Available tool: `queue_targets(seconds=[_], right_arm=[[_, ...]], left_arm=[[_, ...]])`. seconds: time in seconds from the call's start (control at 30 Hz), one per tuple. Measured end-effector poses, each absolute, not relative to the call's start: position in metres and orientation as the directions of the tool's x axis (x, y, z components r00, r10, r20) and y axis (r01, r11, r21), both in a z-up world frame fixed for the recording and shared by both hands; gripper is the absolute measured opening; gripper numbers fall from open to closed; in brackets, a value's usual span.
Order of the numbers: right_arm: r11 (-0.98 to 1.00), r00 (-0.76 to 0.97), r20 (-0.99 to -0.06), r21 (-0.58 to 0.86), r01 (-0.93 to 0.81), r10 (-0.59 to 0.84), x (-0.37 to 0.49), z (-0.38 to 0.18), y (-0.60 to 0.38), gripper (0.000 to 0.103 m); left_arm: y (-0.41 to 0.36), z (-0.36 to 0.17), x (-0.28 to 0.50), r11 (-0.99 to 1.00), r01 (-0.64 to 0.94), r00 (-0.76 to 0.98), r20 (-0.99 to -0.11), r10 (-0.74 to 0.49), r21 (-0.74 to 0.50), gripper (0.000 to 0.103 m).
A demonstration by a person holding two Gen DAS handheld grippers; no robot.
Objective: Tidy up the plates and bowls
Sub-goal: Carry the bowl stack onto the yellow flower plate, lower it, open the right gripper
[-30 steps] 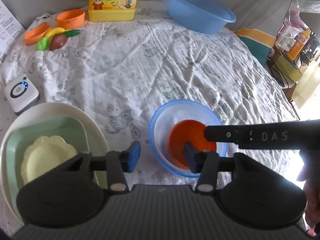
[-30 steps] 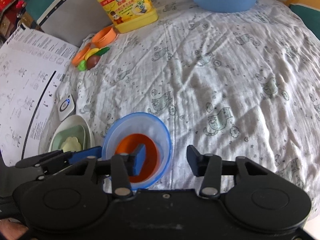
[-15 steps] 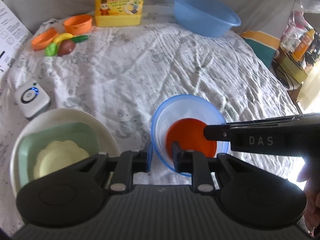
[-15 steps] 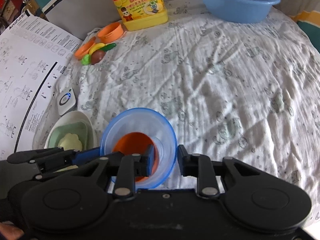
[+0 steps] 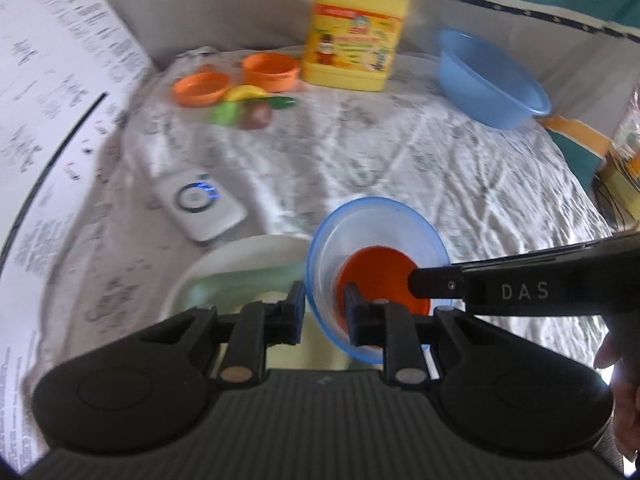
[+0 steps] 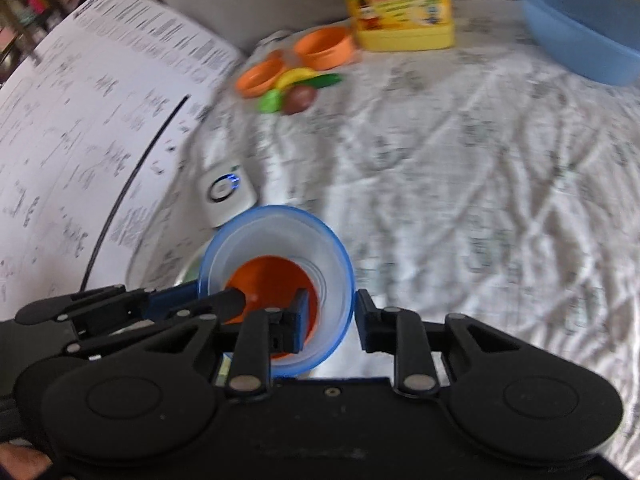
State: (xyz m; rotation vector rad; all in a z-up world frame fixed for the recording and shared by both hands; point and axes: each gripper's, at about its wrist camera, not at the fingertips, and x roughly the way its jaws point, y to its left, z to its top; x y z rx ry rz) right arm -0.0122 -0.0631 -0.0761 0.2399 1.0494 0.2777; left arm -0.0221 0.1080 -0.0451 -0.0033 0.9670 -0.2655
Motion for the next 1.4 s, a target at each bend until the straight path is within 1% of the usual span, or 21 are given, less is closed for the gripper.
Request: queue_targets(seconds=[0.27, 0.57, 0.97, 1.23, 1.37, 1.4], right_arm=[[0.930, 0.401, -0.839, 0.327, -0.167, 0.367, -0.007, -0.086, -0.022, 0.025], [0.933, 0.349, -0.865, 0.320, -0.166, 0.360, -0.001, -0.103, -0.013, 0.025], [0.925, 0.351, -0.857, 0.336, -0.178, 0.378, 0.004, -0.108, -0.011, 0.025], [0.919, 0.349, -0.851, 0.342, -0.197, 0.392, 0.005, -0.108, -0.006, 0.025], [0.917, 0.352, -0.849, 0.341, -0.205, 0.394, 0.005, -0.108, -0.004, 0.025], [0.916, 0.352, -0.848, 0.343, -0.207, 0.397, 0.005, -0.108, -0.004, 0.026]], left_arm=[[0.147, -0.055, -0.032, 0.977, 0.172, 0.526, -0.827, -0.201, -0.128, 0.020], [0.155, -0.070, -0.034, 0.976, 0.167, 0.495, -0.844, -0.206, -0.140, 0.020], [0.160, -0.083, -0.030, 0.978, 0.145, 0.472, -0.859, -0.199, -0.146, 0.020], [0.163, -0.084, -0.029, 0.984, 0.129, 0.476, -0.863, -0.171, -0.124, 0.020], [0.164, -0.085, -0.029, 0.985, 0.125, 0.472, -0.866, -0.165, -0.120, 0.024], [0.163, -0.086, -0.029, 0.985, 0.126, 0.471, -0.867, -0.163, -0.117, 0.025]])
